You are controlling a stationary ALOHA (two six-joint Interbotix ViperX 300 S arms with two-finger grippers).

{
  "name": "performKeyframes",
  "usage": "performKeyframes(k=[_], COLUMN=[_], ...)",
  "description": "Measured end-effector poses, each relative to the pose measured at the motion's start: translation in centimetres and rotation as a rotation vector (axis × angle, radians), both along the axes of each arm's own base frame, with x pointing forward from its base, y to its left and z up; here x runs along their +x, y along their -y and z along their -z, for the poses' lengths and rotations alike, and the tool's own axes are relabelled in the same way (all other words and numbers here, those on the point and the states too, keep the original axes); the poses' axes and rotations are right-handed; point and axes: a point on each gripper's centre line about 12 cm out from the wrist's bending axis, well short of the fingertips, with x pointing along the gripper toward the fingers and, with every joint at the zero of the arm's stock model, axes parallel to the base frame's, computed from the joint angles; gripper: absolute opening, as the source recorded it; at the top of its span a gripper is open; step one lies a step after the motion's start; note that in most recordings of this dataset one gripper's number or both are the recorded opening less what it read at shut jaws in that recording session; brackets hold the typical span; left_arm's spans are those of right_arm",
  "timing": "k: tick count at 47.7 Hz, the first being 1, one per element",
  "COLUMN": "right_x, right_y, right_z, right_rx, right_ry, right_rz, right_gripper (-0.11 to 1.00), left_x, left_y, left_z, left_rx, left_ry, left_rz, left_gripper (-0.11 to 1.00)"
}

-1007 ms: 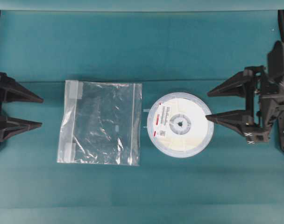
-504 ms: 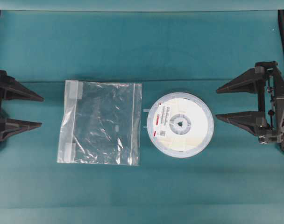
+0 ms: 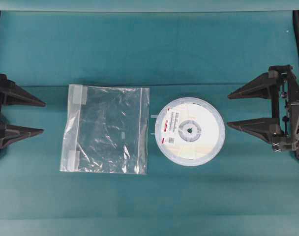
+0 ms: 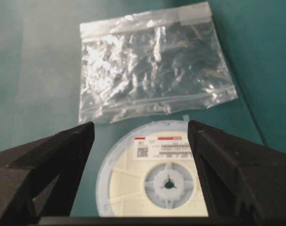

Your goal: Take out the reel from the clear zip bag.

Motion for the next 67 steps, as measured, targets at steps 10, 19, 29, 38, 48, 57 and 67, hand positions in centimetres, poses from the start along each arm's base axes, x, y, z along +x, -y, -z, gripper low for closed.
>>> performKeyframes(k=[10, 19, 29, 38, 48, 57, 67], right_x=[-0.01, -0.14, -0.16, -0.06, -0.09, -0.08, -0.02], right_y=[-0.20, -0.51, -0.56, -0.71, -0.73, -0.73, -0.73], right_z=[0.04, 0.61, 0.52, -0.08, -0.29, -0.30, -0.22], right_rx=[-0.001, -0.001, 0.000, -0.002, -0.002, -0.002, 0.000], right_ry=[0.000, -0.014, -0.005, 0.044, 0.058, 0.059, 0.056], right_rz=[-0.010, -0.024, -0.026, -0.036, -0.037, -0.037, -0.037], right_gripper=[0.88, 0.88, 0.88, 0.88, 0.88, 0.88, 0.88], left_x=[-0.01, -0.11, -0.12, -0.13, -0.14, -0.18, -0.17], left_y=[0.03, 0.02, 0.00, 0.02, 0.02, 0.03, 0.03], left_z=[-0.09, -0.55, -0.58, -0.67, -0.60, -0.66, -0.72], left_rx=[0.000, 0.000, 0.000, 0.000, 0.000, -0.001, -0.001], left_ry=[0.003, 0.021, 0.023, 0.026, 0.025, 0.028, 0.029], left_rz=[0.002, 0.001, 0.000, 0.001, 0.001, 0.001, 0.001], left_gripper=[0.84, 0.82, 0.82, 0.82, 0.82, 0.82, 0.82])
